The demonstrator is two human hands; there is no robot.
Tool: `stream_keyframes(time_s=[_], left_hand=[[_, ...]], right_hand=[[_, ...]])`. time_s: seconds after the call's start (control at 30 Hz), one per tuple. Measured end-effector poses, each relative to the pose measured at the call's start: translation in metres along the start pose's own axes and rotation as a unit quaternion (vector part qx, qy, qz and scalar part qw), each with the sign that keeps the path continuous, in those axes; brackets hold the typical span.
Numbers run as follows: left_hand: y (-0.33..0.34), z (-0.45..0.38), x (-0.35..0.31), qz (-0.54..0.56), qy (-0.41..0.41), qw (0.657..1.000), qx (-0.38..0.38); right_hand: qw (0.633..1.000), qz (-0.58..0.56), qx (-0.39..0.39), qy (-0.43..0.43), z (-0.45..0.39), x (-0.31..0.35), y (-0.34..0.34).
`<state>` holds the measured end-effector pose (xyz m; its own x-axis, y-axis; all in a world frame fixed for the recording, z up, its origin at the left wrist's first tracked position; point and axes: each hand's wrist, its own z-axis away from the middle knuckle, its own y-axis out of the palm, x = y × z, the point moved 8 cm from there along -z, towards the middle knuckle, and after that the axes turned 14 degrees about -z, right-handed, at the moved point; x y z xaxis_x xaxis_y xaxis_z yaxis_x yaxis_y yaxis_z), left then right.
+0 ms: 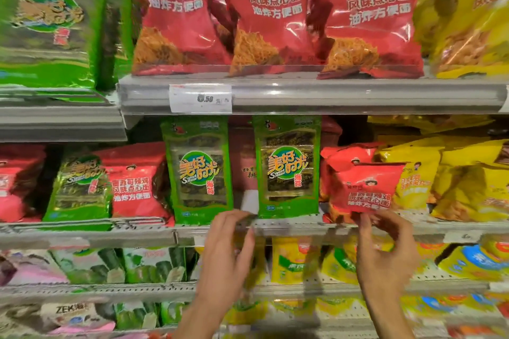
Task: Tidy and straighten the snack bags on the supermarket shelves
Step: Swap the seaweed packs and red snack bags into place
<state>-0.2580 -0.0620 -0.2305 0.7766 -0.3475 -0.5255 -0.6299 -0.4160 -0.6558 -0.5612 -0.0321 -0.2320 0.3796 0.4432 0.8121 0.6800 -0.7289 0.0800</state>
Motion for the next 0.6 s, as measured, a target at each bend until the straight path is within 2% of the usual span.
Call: stream_keyframes(time_s=[0.17,0.33,0.5,0.6], left_hand=[[-0.052,-0.019,0.048,-0.002,-0.059,0.995,-0.075],[-0.064,-0.035,0.073,-0.010,-0.096,0.993,-0.068],[-0.058,-0.043,0.077,-0.014,-0.116,0.992,-0.045],[-0.059,-0.040,0.077,-0.009,-0.128,0.991,-0.048]], right_hand=[[0.999,-0.004,0.053,0.010,0.028,0.014,0.065],[0.993,0.017,0.099,0.060,0.023,0.009,0.105],[0.983,0.055,0.159,0.075,0.014,0.002,0.129],[0.977,0.045,0.173,0.118,0.004,-0.007,0.139]])
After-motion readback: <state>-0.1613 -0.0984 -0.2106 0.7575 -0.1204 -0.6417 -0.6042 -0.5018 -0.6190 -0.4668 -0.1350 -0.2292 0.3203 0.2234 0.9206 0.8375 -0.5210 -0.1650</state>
